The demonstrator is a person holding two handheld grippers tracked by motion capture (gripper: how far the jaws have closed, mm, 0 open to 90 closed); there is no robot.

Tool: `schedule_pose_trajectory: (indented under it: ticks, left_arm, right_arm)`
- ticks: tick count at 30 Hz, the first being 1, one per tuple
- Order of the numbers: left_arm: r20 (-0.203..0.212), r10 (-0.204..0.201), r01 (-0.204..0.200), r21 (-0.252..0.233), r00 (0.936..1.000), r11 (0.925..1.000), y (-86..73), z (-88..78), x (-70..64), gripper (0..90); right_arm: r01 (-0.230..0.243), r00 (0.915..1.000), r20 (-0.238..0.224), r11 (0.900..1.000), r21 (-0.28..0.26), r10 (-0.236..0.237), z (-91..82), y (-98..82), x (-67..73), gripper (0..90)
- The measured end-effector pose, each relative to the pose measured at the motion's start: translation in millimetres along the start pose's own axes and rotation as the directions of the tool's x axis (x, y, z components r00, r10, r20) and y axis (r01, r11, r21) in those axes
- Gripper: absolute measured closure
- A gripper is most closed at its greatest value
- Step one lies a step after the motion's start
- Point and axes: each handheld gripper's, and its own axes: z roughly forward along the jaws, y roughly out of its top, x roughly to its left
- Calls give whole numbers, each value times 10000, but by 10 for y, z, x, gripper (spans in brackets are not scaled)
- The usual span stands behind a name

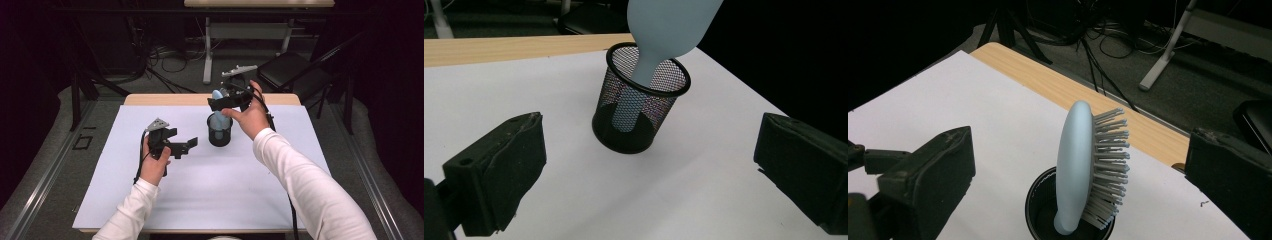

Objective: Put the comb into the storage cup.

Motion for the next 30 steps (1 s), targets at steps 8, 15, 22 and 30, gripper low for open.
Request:
schedule_pose_trajectory:
  ticks: [8, 15, 22, 30]
  left_arm:
    - [154, -219, 219, -41, 9996, 9998, 17, -7, 6, 7]
    - [235, -86, 85, 36, 9997, 10000, 37, -40, 2, 8]
    - [255, 13, -15, 61, 9997, 10000, 61, -80, 6, 23]
    - [117, 90, -90, 6, 9999, 10000, 96, -141, 15, 26]
  right_arm:
    - [-20, 10000, -40, 9999, -117, 19, -112, -51, -30, 0]
    - [68, 9999, -80, 9999, -102, -69, -201, -139, -50, 0]
    - [216, 9993, -308, 9997, -115, -220, -307, -219, -11, 0]
    - [276, 9987, -430, 9996, -60, -278, -384, -311, 16, 2]
